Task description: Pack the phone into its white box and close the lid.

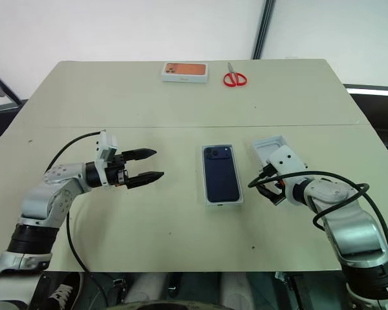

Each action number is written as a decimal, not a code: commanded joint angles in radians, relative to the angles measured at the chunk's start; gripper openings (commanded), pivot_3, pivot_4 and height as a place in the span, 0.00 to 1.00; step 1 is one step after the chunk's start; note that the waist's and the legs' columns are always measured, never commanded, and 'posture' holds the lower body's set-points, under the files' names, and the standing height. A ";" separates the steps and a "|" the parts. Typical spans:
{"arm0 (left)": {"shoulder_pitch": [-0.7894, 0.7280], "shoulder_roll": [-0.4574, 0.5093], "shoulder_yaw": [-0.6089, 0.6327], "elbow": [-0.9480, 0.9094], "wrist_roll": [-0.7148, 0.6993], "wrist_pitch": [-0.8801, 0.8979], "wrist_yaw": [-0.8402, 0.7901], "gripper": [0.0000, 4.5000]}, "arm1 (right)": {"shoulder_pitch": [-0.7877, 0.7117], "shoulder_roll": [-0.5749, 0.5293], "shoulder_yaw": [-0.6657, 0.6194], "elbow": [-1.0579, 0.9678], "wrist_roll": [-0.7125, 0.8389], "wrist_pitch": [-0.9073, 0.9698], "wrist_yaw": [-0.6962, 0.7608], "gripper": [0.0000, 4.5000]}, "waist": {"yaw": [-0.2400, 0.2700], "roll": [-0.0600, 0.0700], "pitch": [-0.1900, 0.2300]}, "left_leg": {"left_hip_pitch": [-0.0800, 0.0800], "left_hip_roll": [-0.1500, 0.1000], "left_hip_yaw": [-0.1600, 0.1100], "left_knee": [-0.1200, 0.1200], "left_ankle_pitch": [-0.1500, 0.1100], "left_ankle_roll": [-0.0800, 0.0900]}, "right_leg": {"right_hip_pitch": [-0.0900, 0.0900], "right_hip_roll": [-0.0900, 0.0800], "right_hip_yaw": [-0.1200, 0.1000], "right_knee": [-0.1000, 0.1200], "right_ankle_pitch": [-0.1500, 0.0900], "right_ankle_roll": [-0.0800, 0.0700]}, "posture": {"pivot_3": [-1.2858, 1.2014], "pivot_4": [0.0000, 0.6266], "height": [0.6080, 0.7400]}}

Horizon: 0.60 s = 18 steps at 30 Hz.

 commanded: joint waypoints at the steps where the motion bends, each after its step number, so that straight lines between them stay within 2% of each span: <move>1: 0.013 0.011 0.012 -0.037 -0.011 -0.045 -0.034 1.00 | -0.022 0.047 -0.032 -0.043 -0.009 0.077 -0.081 1.00 | 0.000 0.000 0.000 | 0.000 0.000 0.000 0.000 0.000 0.000 | 0.000 0.000 0.000 0.000 0.000 0.000 | 0.52 0.24 1.00; 5: 0.036 0.023 0.001 -0.046 -0.010 -0.068 -0.076 1.00 | -0.054 0.138 -0.050 -0.055 0.022 0.164 -0.127 1.00 | -0.001 0.000 0.000 | 0.000 0.000 0.000 0.000 0.000 0.000 | 0.000 0.000 0.000 0.000 0.000 0.000 | 0.52 0.24 1.00; 7: 0.038 0.026 -0.002 -0.048 -0.009 -0.075 -0.087 1.00 | -0.060 0.145 -0.034 -0.067 0.024 0.186 -0.138 1.00 | -0.001 0.001 0.000 | 0.000 0.000 0.000 0.000 0.000 0.000 | 0.000 0.000 0.000 0.000 0.000 0.000 | 0.52 0.24 1.00; 8: 0.038 0.026 -0.003 -0.046 -0.002 -0.088 -0.090 1.00 | -0.058 0.155 -0.037 -0.065 0.030 0.191 -0.141 0.95 | -0.001 0.001 0.000 | 0.000 0.000 0.000 0.000 0.000 0.000 | 0.000 0.000 0.000 0.000 0.000 0.000 | 0.52 0.24 1.00; 11: 0.039 0.024 -0.011 -0.038 0.015 -0.115 -0.095 1.00 | -0.038 0.140 -0.018 -0.062 0.022 0.190 -0.159 0.72 | 0.002 0.001 0.000 | 0.000 0.000 0.000 0.000 0.000 0.000 | 0.000 0.000 0.000 0.000 0.000 0.000 | 0.52 0.24 1.00; 16: 0.035 0.002 -0.015 -0.070 0.000 -0.096 -0.064 1.00 | -0.036 0.173 -0.021 -0.037 0.016 0.213 -0.214 0.10 | 0.000 0.001 0.000 | 0.000 0.000 0.000 0.000 0.000 0.000 | 0.000 0.000 0.000 0.000 0.000 0.000 | 0.52 0.24 1.00; 17: 0.035 -0.001 -0.016 -0.074 0.002 -0.096 -0.059 1.00 | -0.043 0.176 -0.013 -0.029 0.010 0.212 -0.228 0.01 | 0.000 0.001 0.000 | 0.000 0.000 0.000 0.000 0.000 0.000 | 0.000 0.001 0.000 0.000 0.000 0.000 | 0.52 0.24 1.00; 18: 0.034 -0.003 -0.014 -0.074 0.002 -0.095 -0.056 1.00 | -0.055 0.189 -0.010 -0.024 0.012 0.215 -0.236 0.01 | -0.002 0.001 0.000 | 0.000 0.000 0.000 0.000 0.000 0.000 | 0.000 0.001 0.000 0.000 0.000 0.000 | 0.52 0.24 1.00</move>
